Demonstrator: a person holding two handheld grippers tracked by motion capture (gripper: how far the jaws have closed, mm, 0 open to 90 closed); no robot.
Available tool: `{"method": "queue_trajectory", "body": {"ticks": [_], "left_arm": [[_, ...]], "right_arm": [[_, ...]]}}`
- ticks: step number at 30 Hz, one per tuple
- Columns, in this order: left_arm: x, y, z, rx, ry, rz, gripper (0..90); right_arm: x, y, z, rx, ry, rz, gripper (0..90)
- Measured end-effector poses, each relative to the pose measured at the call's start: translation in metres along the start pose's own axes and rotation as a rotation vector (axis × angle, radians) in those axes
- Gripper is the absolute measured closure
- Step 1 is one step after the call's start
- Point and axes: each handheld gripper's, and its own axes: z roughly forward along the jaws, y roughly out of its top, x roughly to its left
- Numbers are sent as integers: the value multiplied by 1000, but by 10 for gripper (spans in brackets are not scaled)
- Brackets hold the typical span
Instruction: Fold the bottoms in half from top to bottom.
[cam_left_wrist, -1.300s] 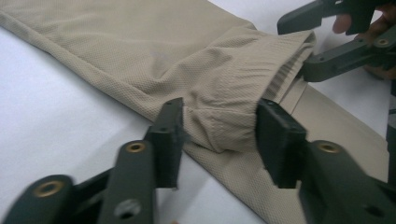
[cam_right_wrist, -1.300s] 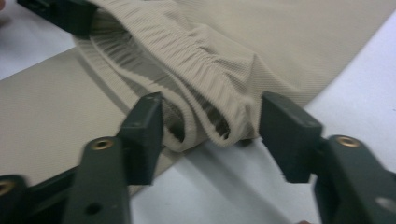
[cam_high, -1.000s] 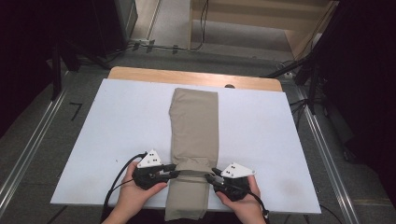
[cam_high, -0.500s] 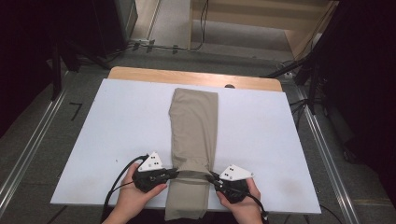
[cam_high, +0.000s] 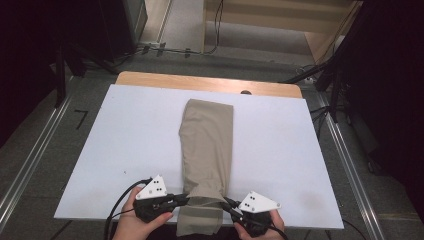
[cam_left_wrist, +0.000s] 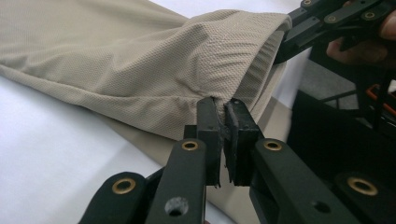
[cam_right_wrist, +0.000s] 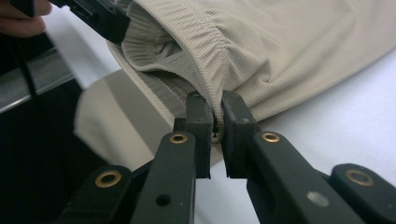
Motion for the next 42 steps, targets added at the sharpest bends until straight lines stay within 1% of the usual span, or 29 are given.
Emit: {"method": "queue_trajectory", "body": {"ticks": [3, 6, 11, 12, 13, 14, 15, 16, 18, 19, 21, 23, 25, 27, 28, 29, 31, 34, 35, 36, 37, 38, 39, 40, 41, 42], "left_arm": [[-11, -4, -7, 6, -13, 10, 865], [-21, -8, -13, 16, -30, 11, 865], [-42, -15, -25, 19, -39, 22, 863], [-45, -17, -28, 23, -42, 26, 858], [-47, -20, -30, 28, -50, 31, 844], [-48, -23, -32, 38, -56, 40, 800], [-49, -26, -35, 26, -37, 39, 689], [-47, -29, -39, 6, -30, 29, 596], [-41, -31, -46, -32, -42, -5, 416], [-37, -30, -48, -56, -39, -19, 371], [-31, -28, -48, -98, -56, -44, 365], [-27, -25, -41, -98, -52, -43, 367], [-24, -22, -31, -87, -59, -36, 363], [-21, -18, -25, -84, -44, -31, 288], [-18, -16, -24, -94, -48, -31, 260], [-15, -13, -24, -105, -46, -39, 240], [-7, -9, -25, -125, -41, -53, 172], [8, -3, -28, -139, -29, -56, 117], [13, -1, -29, -139, -20, -49, 114], [19, 2, -29, -143, -16, -47, 86], [28, 5, -30, -149, -20, -51, 63], [33, 8, -30, -153, -24, -52, 34], [39, 10, -30, -157, -24, -48, 5], [44, 13, -29, -160, -23, -45, 0], [50, 17, -28, -159, -21, -40, 0], [56, 20, -27, -161, -10, -42, 0]], "right_arm": [[11, -5, -8, 2, 14, -2, 817], [23, -11, -17, 2, 31, -1, 817], [38, -18, -30, -4, 64, 6, 808], [41, -19, -32, -7, 72, 8, 782], [43, -22, -34, -6, 94, 9, 728], [44, -24, -35, 8, 124, 4, 633], [45, -26, -36, 9, 130, -4, 508], [46, -29, -39, 3, 127, -1, 409], [44, -30, -45, -7, 141, 8, 215], [43, -30, -49, -16, 132, 4, 171], [39, -29, -52, -44, 124, 13, 158], [36, -27, -49, -52, 111, 27, 160], [34, -25, -40, -38, 89, 16, 160], [34, -22, -31, -28, 78, 5, 159], [33, -21, -29, -30, 71, -4, 158], [32, -19, -27, -31, 69, -7, 154], [28, -15, -24, -39, 56, 0, 135], [16, -10, -22, -49, 43, 10, 122], [11, -8, -21, -54, 39, 12, 115], [6, -6, -21, -58, 32, 18, 98], [0, -3, -19, -58, 32, 32, 72], [-8, 1, -18, -66, 39, 44, 63], [-13, 3, -17, -69, 35, 49, 60], [-19, 7, -15, -71, 22, 52, 20], [-25, 11, -13, -71, 16, 47, 0], [-31, 15, -11, -71, 10, 44, 0]]}}
